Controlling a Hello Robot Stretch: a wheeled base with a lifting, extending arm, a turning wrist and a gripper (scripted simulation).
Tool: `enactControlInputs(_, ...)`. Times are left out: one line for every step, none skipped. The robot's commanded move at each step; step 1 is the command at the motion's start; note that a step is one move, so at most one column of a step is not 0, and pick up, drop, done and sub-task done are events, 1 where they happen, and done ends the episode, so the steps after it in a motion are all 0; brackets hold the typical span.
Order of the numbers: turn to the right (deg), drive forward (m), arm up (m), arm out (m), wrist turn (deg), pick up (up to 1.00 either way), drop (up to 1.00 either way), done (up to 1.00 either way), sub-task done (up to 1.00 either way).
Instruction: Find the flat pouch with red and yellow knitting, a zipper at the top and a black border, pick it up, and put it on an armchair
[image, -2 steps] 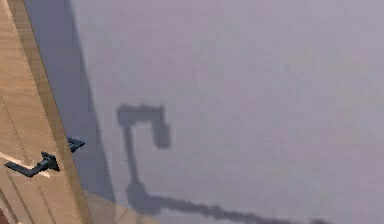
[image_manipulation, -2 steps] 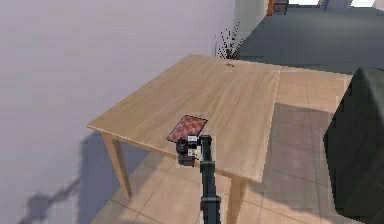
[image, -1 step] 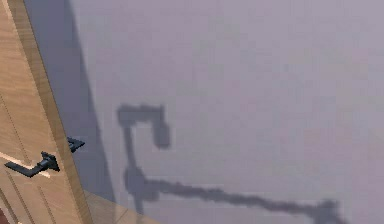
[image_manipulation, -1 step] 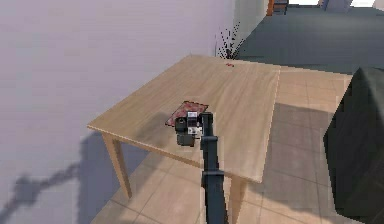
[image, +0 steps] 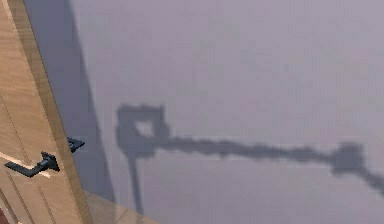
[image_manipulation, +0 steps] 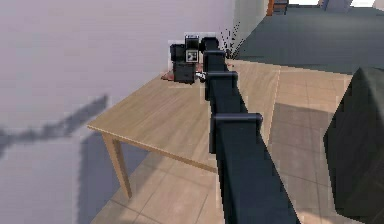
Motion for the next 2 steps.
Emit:
enactControlInputs(0.0,0.0,0.0,0.0,-45.0,0.0,0.0,0.0,0.0)
enactControlInputs(0.0,0.0,0.0,0.0,-45.0,0.0,0.0,0.0,0.0)
